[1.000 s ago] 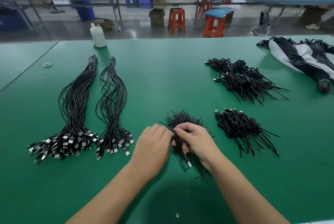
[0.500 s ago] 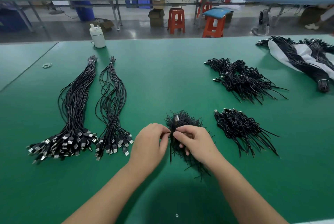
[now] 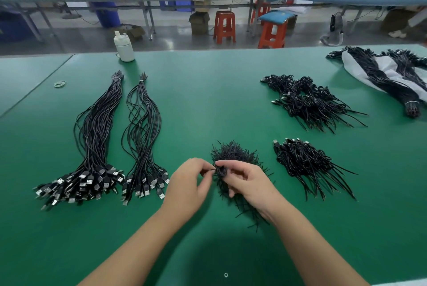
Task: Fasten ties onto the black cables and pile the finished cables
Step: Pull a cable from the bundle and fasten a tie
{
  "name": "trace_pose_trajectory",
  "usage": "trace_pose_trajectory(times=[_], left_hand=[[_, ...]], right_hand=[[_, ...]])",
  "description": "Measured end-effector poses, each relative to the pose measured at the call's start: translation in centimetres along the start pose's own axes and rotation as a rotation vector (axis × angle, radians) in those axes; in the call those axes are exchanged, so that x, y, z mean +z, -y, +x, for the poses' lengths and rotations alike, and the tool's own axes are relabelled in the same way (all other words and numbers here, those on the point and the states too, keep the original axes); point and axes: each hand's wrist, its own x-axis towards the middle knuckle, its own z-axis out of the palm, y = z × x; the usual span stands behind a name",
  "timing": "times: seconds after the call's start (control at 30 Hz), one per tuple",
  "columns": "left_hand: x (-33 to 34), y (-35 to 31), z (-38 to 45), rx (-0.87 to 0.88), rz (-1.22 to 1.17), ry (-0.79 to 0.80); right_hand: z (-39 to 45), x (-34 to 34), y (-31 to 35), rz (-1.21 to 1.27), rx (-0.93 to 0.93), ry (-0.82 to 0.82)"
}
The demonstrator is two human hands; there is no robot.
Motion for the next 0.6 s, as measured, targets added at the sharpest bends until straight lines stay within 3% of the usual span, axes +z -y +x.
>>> trace_pose_trajectory(times=[0.13, 0.3, 0.5, 0.6], left_hand=[[-0.07, -0.6, 0.1, -0.065, -0.046, 0.05], [0.3, -0.59, -0.12, -0.087, -0.051, 0.056], [0.32, -0.99, -0.16, 0.306, 0.254, 0.023], [0.39, -0.67, -0.09, 0.31, 0.241, 0.014]], right_hand=[[0.4, -0.12, 0.21, -0.157, -0.095, -0.093], [0.37, -0.02, 0.15, -0.155, -0.004, -0.07], [0.35, 0.36, 0.06, -0.067, 0.039, -0.14], [0.15, 0.23, 0.15, -0.041, 0.045, -0.084]])
